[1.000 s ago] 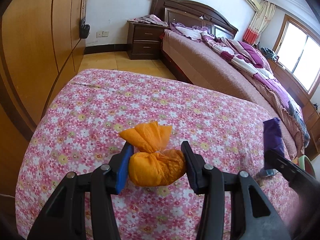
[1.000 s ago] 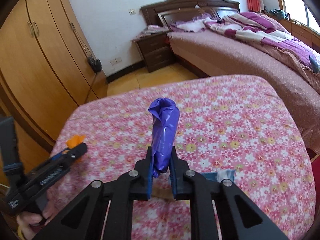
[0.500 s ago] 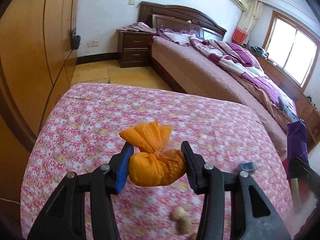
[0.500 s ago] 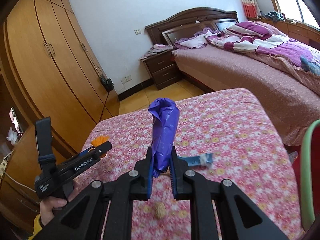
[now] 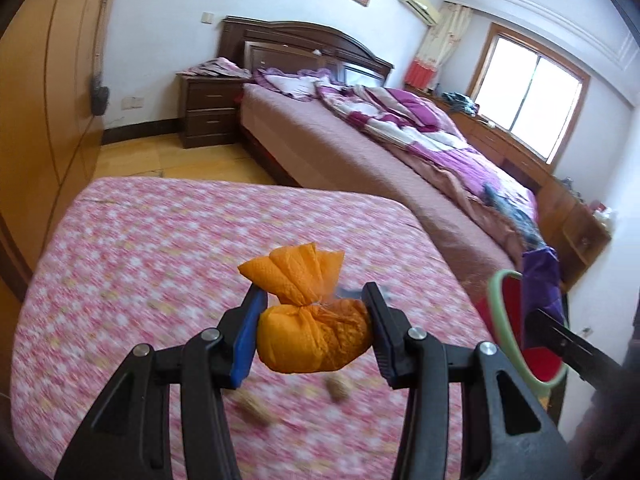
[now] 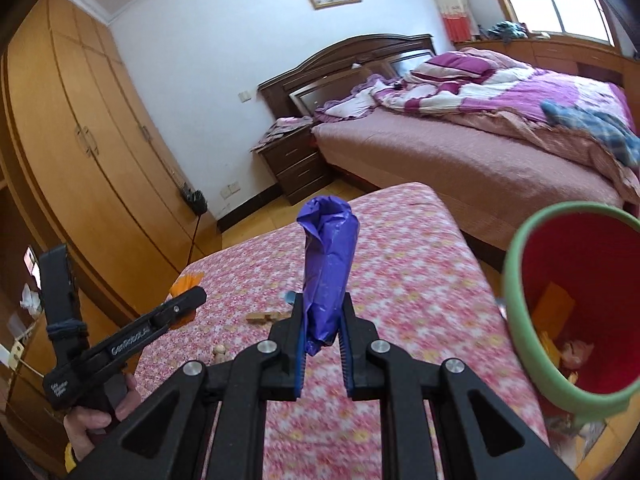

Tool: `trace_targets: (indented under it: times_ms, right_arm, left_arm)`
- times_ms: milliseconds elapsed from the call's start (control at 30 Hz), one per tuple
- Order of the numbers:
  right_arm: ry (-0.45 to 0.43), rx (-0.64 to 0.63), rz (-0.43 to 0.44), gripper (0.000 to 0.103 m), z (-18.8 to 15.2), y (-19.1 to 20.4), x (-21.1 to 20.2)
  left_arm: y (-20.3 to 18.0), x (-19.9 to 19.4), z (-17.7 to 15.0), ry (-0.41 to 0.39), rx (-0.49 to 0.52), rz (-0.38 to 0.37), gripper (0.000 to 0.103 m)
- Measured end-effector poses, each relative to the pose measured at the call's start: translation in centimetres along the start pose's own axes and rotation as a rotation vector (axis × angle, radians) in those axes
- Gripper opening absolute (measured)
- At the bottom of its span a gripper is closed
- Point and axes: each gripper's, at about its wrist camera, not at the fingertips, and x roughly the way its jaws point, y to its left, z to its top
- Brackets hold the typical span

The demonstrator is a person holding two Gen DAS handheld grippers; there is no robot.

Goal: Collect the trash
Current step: 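Carry the orange bundle and purple bag over the red bucket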

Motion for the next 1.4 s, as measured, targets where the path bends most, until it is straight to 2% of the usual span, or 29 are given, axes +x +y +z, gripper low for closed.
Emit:
trace_targets:
  times_ms: [200, 500, 633, 933, 1200, 1400]
  right_arm:
    - [-0.028, 0.052, -0.058, 0.016, -1.3, -3.2, -3.6]
    - [-0.069, 0.147, -0.147, 0.016, -2.3, -8.2, -6.5]
    - [-0.088, 0.188, -0.189, 0.016, -2.5, -10.3, -7.1]
    - [-0.091, 0.262, -0.304, 0.016, -3.3, -15.9, -7.6]
    - [-0.075, 0.323, -0.341, 0.020, -3.2, -19.7, -6.6]
    - [-0.092, 0.306, -0.341, 0.033, -3.0, -20.4, -6.7]
  left_arm:
    - [-3.5, -0.3, -1.4, 0.036, 0.046, -0.040, 0.049]
    - [-7.5, 0.0, -1.9, 0.061, 0.092, -0.087, 0.049]
    - [-9.7, 0.7, -1.9, 0.092, 0.116, -0.129, 0.049]
    - [-15.7, 2.6, -1.9, 0.109, 0.243, -0.178, 0.049]
    - [-19.8, 5.3, -2.7, 0.158, 0.316, -0.197, 0.049]
    - [-21.8, 6.4, -3.0, 0.163, 0.359, -0.210, 0.049]
